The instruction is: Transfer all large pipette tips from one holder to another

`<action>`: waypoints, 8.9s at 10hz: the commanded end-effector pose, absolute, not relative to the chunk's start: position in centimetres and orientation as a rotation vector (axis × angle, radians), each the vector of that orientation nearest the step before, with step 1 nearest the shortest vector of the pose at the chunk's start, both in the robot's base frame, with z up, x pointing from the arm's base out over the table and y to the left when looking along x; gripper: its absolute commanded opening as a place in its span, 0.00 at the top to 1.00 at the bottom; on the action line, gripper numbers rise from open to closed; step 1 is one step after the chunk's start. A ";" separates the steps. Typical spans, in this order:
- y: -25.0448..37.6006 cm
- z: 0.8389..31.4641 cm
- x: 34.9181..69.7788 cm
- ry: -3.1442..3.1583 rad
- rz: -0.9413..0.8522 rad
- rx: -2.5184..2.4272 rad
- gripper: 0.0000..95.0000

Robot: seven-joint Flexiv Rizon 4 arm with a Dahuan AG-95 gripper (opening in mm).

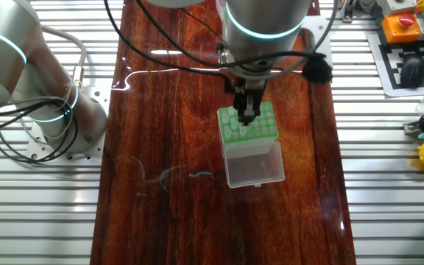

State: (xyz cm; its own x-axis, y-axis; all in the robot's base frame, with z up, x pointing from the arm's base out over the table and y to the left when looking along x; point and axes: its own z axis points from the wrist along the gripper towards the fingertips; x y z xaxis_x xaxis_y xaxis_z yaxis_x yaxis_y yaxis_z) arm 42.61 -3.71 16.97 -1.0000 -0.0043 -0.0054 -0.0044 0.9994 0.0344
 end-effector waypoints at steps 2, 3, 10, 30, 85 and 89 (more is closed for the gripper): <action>-3.8 17.3 42.5 3.140 0.071 -0.070 0.80; -3.8 17.3 42.5 3.126 0.074 -0.109 0.80; -3.9 16.3 42.7 3.119 0.074 -0.149 0.60; -4.0 18.2 42.4 3.130 0.068 -0.160 1.00; 19.0 28.8 44.2 3.153 0.104 -0.274 1.00; 19.9 28.4 44.0 3.153 0.105 -0.253 1.00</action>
State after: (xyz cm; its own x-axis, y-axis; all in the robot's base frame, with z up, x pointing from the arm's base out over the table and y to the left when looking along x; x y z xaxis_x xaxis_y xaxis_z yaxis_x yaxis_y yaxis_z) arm 43.96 19.98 28.35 -0.9872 -0.1581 0.0194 -0.1565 0.9853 0.0682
